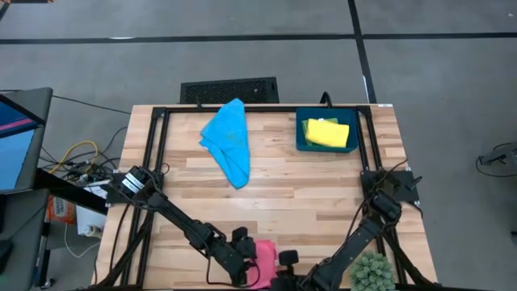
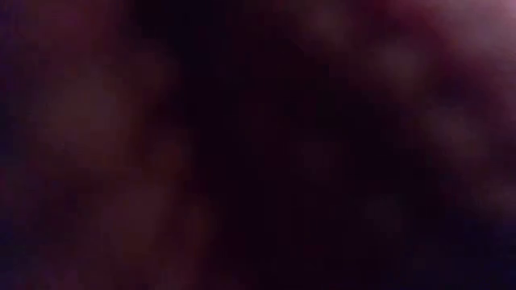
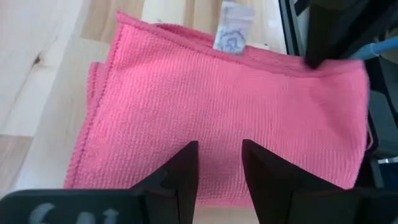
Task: Fold microfiber towels
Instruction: Fold the pink microfiber towel
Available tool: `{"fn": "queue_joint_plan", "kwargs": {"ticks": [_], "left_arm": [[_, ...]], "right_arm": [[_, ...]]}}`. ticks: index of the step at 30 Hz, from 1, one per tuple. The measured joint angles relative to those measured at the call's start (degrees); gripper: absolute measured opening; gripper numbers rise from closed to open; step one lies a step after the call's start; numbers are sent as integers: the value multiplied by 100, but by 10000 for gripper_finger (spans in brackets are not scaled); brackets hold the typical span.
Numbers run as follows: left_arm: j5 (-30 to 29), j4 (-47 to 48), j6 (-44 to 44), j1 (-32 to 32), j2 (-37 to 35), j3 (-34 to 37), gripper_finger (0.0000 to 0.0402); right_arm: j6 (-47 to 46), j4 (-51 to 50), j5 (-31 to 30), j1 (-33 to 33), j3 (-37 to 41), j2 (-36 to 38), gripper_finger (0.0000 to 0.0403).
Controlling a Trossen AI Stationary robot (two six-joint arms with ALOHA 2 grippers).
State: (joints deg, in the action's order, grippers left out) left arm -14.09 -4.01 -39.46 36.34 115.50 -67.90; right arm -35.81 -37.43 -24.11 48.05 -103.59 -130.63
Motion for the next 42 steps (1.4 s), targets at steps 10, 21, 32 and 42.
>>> {"fn": "queue_joint_plan", "kwargs": {"ticks": [10, 21, 32, 42], "left_arm": [[149, -315, -118, -43, 284, -4, 114], [142, -307, -155, -168, 282, -4, 114], [142, -90, -83, -357, 274, -4, 114], [143, 330, 515, -738, 245, -17, 114]], "right_arm": [[-14, 67, -958, 264, -13, 372, 86], [458, 1273, -828, -199, 294, 219, 68], [-67, 1780, -87, 32, 1181, 210, 58], [67, 1525, -169, -191, 1292, 197, 58]]}}
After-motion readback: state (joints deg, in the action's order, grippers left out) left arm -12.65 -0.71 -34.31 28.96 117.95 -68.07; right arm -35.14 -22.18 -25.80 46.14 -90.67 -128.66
